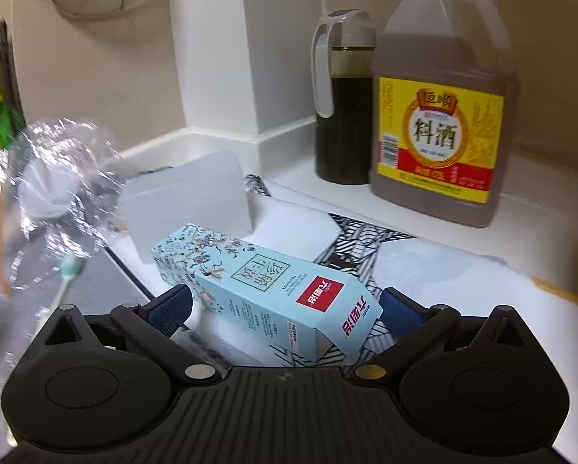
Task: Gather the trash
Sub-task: 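Grasp the clear zip bag with the left tool while the right tool grasps the milk carton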
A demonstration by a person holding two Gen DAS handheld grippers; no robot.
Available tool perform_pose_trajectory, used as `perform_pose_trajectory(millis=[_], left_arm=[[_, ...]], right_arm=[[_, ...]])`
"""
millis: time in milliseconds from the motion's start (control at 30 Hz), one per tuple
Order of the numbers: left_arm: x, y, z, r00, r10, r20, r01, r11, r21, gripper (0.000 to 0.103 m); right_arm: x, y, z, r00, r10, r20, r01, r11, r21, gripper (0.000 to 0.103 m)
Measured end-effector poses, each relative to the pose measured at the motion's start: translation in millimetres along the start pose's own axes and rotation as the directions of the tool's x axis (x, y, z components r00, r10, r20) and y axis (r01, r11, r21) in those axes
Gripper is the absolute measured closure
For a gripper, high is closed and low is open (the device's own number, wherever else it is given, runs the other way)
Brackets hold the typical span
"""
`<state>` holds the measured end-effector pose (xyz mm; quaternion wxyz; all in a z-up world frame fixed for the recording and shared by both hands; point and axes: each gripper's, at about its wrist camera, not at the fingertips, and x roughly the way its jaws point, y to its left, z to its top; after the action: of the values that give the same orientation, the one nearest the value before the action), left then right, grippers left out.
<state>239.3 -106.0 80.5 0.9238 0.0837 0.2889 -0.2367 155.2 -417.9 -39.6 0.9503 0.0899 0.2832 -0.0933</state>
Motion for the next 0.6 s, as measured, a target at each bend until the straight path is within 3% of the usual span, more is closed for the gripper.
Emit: perform_pose_trajectory(millis=[100, 200, 267, 367, 500, 600], left_arm=[[40.0, 2.0, 12.1, 0.999, -0.014, -0.032, 0.013, 0.999, -0.04, 0.0], [68.0, 4.4, 15.6, 0.998, -0.024, -0.066, 0.02, 0.997, -0.073, 0.0], [77.8, 6.7, 15.8, 0.997, -0.027, -0.07, 0.021, 0.996, -0.089, 0.0], [84.3, 10.0, 15.3, 0.996, -0.053, -0.07, 0.045, 0.993, -0.11, 0.0], [90.8, 11.1, 15.7, 0.995, -0.061, -0.076, 0.052, 0.992, -0.116, 0.0], [98.0, 14.9, 16.8, 0.993, -0.074, -0.09, 0.06, 0.988, -0.144, 0.0]], right_arm=[[-0.2, -9.1, 1.9, 0.999, 0.046, 0.029, -0.047, 0.998, 0.035, 0.0], [7.4, -11.9, 3.3, 0.997, 0.072, 0.005, -0.073, 0.996, 0.052, 0.0], [9.4, -4.9, 3.3, 0.993, 0.111, -0.042, -0.112, 0.994, -0.004, 0.001], [4.1, 13.7, -0.7, 0.968, 0.227, -0.108, -0.241, 0.96, -0.14, 0.003], [6.9, 36.5, -6.7, 0.983, 0.162, -0.088, -0.18, 0.949, -0.259, 0.003], [10.5, 38.4, -3.9, 0.987, 0.14, -0.083, -0.156, 0.962, -0.225, 0.003]])
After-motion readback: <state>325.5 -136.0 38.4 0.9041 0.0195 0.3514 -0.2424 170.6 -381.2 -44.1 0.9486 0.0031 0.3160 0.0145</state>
